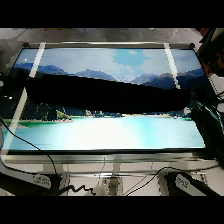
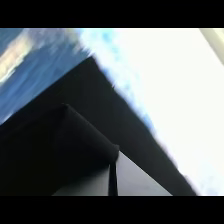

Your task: Fold the clothes and pants, and hang the long-sleeved shirts on hangers.

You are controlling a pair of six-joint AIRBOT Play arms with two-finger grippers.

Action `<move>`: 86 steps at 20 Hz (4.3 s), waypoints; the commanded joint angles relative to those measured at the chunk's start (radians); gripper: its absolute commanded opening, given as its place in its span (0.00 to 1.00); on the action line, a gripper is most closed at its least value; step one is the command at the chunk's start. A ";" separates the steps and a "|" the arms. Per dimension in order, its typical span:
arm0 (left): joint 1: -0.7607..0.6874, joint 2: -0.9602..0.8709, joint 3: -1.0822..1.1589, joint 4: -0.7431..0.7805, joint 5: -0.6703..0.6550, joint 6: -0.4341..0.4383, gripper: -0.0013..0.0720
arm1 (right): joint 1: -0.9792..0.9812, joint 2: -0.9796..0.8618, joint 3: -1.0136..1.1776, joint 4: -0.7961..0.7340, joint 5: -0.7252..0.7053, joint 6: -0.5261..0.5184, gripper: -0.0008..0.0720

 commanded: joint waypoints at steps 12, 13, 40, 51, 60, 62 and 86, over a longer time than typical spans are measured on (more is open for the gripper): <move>0.019 -0.058 0.203 0.238 -0.269 -0.019 0.98 | 0.048 -0.351 0.298 -0.151 0.068 0.051 0.85; 0.040 -0.060 0.203 0.280 -0.374 -0.027 0.97 | 0.027 -0.351 0.298 -0.180 0.131 0.051 0.85; -0.045 -0.199 0.072 0.160 -0.087 -0.077 0.02 | 0.043 -0.348 0.298 -0.277 0.366 -0.109 0.77; -0.086 0.216 0.072 0.690 -0.373 -0.028 0.03 | 0.252 -0.243 0.298 -0.115 0.363 -0.208 0.04; -0.133 0.439 0.072 0.528 -0.528 0.029 0.03 | 0.793 -0.286 0.362 -0.065 -0.040 -0.066 0.04; -0.137 0.439 0.072 0.453 -0.578 0.041 0.03 | 0.875 -0.328 0.434 -0.065 -0.044 -0.025 0.04; -0.169 0.487 0.071 0.020 -0.644 0.126 0.03 | 1.284 -1.062 1.182 0.086 -0.039 0.344 0.04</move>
